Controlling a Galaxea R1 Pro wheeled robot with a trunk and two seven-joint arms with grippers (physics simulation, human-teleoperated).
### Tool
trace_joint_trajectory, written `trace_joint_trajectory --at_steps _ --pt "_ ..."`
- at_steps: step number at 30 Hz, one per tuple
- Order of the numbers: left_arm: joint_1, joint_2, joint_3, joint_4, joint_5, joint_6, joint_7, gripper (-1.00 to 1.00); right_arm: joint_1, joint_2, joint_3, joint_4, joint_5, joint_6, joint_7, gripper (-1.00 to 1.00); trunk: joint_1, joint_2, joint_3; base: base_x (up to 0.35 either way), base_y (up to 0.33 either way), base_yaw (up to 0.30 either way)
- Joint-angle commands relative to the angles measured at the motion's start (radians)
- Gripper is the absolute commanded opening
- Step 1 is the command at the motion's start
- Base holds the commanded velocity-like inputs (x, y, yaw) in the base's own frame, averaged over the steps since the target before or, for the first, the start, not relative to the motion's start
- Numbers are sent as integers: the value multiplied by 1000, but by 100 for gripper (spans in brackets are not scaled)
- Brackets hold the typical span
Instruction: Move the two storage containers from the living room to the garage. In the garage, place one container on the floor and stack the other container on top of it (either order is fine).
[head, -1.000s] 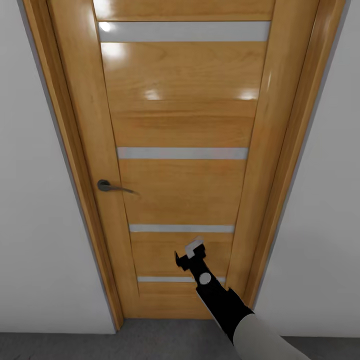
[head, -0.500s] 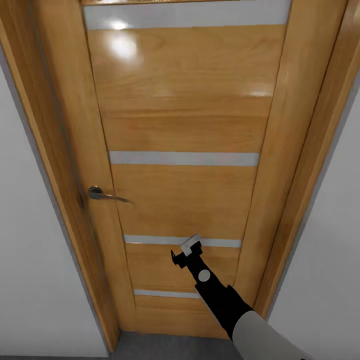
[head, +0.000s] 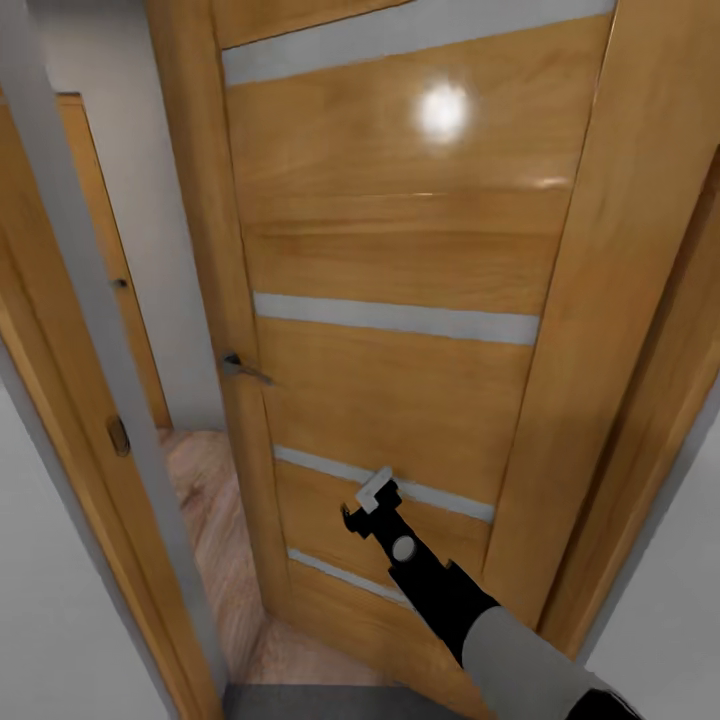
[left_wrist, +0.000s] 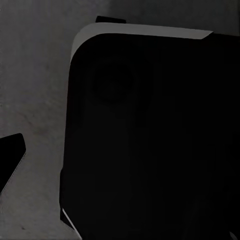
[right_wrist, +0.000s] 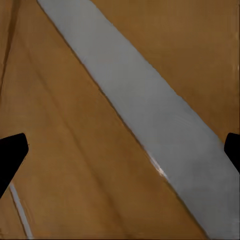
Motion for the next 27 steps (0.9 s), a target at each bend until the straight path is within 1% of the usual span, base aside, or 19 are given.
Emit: trace_joint_trajectory --at_steps 1,2,6,9,10,11,14,16,27 --pt "0 0 5 -1 8 0 1 100 -21 0 -4 26 18 -2 -22 100 1 0 -1 320 0 0" --pt "0 0 5 -1 8 -1 1 100 -87 0 -6 126 19 -29 -26 100 1 0 -1 320 0 0" --pt "0 -1 5 -1 8 -1 1 100 -131 0 -6 157 18 -33 -29 100 1 0 -1 320 0 0" --pt "0 0 5 0 8 -1 1 100 -175 0 -8 201 14 -34 -30 100 1 0 -1 315 0 0" --pt "0 0 5 -1 8 -1 1 100 -199 0 -9 226 14 -34 -30 100 1 0 -1 285 0 0" --pt "0 0 5 -1 8 -1 1 100 -206 0 -9 233 14 -34 -30 100 1 0 -1 256 0 0" --pt "0 0 5 -1 8 -1 1 100 -235 0 -11 251 13 -33 -31 100 1 0 -1 131 0 0" --pt "0 0 5 -1 8 -1 1 100 -278 0 -12 257 13 -28 -30 100 1 0 -1 25 0 0" --pt "0 0 5 -1 8 -1 1 100 -290 0 -23 243 12 -24 -24 100 1 0 -1 2 0 0"
